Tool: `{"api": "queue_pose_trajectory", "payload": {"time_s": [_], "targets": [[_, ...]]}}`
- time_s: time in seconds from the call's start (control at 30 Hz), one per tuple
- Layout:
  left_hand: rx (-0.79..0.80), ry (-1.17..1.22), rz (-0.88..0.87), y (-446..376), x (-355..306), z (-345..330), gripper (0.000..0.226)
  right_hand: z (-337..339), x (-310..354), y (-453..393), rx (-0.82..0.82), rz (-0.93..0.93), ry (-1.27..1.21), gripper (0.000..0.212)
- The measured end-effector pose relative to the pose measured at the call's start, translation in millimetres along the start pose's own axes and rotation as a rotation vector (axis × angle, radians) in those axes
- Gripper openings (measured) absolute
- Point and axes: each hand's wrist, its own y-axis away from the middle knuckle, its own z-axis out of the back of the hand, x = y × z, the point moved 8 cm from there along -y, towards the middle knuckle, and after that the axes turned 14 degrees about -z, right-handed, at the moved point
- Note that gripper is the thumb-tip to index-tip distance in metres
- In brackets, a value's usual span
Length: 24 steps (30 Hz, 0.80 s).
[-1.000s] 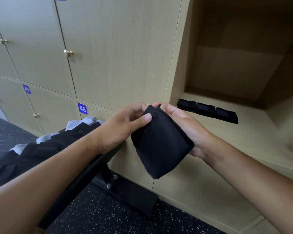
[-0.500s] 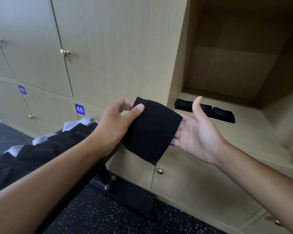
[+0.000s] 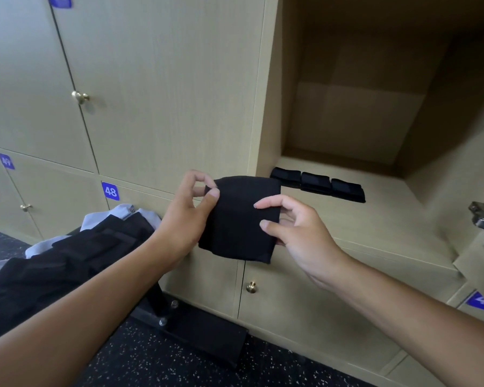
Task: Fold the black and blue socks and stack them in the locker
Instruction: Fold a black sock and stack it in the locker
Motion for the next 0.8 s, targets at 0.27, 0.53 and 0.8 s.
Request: {"api": "queue_pose_trajectory", "payload": {"time_s": [0.27,0.53,0.8], "targets": [[0.224,0.151,0.021,4.2,5.5,-40.5,0.054,33.6,-6.3,-12.3,0.124,-0.096,0.09,0.062],[0.26,0.104,0.053,0.7,19.0,-80.2,0.059,71.5,-31.8,-28.9,0.099,-0.16,0.146,0.071],[0.486,-0.04,0.074,4.2,37.4,-113.2,0.063,150.2,-62.7,-53.6,-0.17,-0.24,0.189,0.058]]}}
